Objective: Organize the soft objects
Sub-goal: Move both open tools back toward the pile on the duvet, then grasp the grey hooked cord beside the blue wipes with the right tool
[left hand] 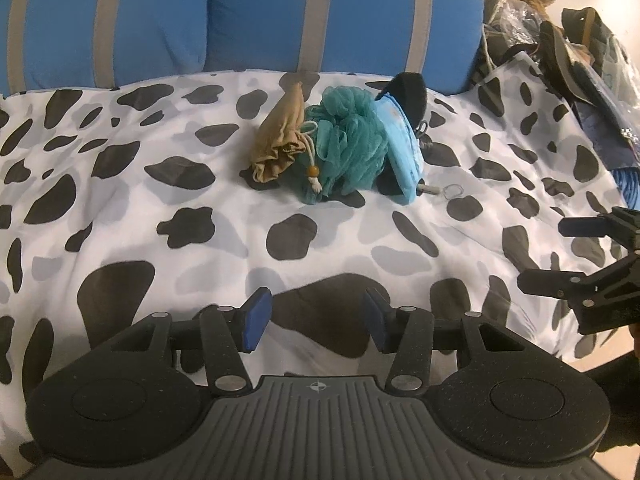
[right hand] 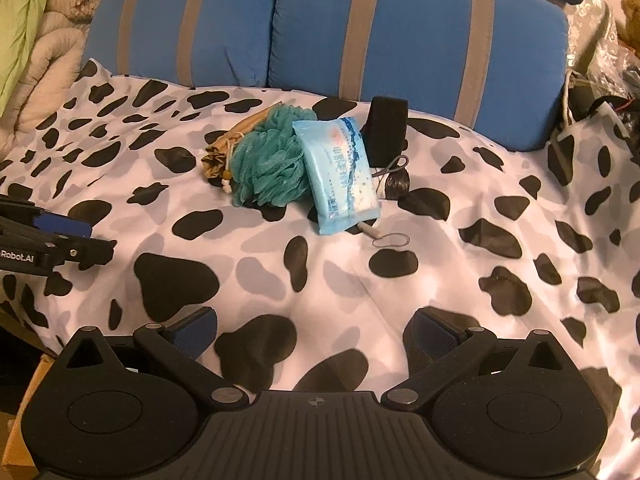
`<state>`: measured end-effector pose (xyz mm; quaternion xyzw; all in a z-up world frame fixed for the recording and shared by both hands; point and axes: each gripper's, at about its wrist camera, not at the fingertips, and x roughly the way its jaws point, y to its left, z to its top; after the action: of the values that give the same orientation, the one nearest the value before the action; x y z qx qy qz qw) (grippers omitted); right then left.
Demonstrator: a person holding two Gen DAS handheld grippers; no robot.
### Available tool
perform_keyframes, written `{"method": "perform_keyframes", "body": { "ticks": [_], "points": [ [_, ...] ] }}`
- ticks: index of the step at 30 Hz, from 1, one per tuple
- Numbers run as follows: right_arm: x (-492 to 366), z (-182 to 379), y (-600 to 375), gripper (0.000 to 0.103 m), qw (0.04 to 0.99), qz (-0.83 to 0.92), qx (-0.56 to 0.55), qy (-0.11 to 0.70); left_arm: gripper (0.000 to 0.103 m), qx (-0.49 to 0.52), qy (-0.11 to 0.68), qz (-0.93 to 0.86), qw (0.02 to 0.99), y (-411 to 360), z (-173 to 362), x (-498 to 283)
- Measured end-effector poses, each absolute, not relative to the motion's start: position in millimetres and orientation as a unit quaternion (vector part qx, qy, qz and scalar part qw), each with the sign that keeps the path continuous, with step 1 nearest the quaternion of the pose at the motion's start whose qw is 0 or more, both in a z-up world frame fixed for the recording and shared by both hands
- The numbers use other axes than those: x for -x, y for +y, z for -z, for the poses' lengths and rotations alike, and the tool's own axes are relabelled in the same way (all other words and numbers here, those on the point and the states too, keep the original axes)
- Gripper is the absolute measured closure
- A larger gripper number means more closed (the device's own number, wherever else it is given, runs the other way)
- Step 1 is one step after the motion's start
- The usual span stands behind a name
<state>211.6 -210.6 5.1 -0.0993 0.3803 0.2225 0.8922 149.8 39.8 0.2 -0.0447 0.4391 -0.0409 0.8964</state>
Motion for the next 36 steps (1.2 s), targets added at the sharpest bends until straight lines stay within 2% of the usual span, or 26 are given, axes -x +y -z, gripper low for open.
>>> {"method": "perform_keyframes", "body": {
  "ticks": [13,22,29,36],
  "points": [
    [-255.8,2.7,-210.0,0.008,0.887,-0.226,0.140,0.378,0.054,0.053,0.444,0.039,0.894,47.6,7.6,-179.5],
    [-295.4,17.2,-205.7,0.022,0.877,-0.236,0.168,0.383,0.054,0.052,0.440,0.043,0.896,48.3,4.4,-186.6],
    [-320.3,36.8,-196.3,0.040,0.866,-0.245,0.206,0.383,0.054,0.050,0.444,0.054,0.893,44.6,2.4,-187.3],
    [-344.2,51.0,-183.8,0.048,0.857,-0.251,0.228,0.388,0.054,0.056,0.452,0.059,0.888,44.4,1.1,-189.9]
  ]
}}
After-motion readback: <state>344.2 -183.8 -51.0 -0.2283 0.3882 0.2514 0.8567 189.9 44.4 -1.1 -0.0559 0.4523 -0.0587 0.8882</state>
